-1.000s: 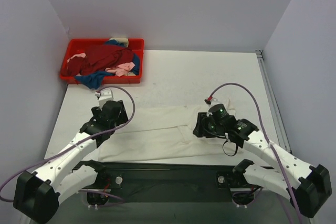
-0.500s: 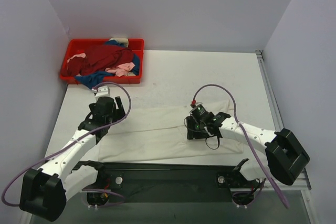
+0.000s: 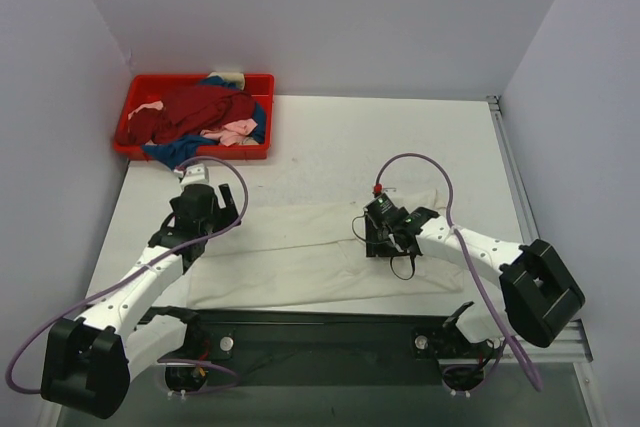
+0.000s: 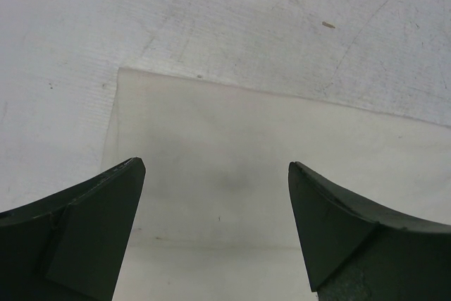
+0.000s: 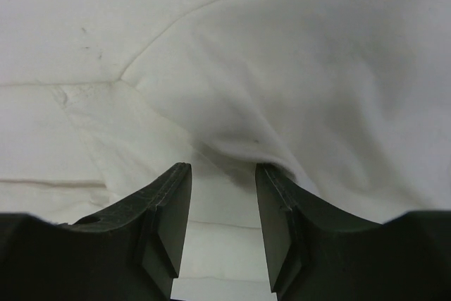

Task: Fold and stack the t-shirts
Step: Fold the other side of the tshirt into a rectangle

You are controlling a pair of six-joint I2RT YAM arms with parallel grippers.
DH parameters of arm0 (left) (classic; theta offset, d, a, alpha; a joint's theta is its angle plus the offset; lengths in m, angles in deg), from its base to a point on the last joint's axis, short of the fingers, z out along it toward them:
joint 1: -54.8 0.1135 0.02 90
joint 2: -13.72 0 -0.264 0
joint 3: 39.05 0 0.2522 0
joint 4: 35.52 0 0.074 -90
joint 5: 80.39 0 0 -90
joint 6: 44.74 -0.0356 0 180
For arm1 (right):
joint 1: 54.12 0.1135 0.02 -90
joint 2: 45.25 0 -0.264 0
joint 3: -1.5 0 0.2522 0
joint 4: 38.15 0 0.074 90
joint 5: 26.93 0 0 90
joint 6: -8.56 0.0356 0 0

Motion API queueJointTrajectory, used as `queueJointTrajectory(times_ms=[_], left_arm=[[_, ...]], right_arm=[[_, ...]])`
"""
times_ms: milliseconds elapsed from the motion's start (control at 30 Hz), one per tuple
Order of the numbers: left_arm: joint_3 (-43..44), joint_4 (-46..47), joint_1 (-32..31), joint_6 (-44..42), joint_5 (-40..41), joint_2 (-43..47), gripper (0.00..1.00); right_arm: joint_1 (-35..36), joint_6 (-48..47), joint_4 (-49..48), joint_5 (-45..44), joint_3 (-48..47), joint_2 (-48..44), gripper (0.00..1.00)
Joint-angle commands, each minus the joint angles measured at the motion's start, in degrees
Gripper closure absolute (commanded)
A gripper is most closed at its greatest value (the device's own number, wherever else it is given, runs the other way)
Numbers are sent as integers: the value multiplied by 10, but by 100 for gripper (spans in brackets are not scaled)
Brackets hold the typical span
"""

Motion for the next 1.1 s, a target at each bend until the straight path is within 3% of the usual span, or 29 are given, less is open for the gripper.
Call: queueJointTrajectory(times_ms=[0,200,900,1067], left_arm=[[-3,29,3,-5,-9,5,6],[-7,23,6,-5,-7,17,5],[-9,15,7,-5,-4,23,4],[-9,15,7,-4,-2,24,4]], right_arm=[[-4,4,34,-32,-12,4,58],[-3,7,36,-42,-7,10,62],[9,-3,38,-1,2,24,100],[10,-15,59,13,-19,0,100]])
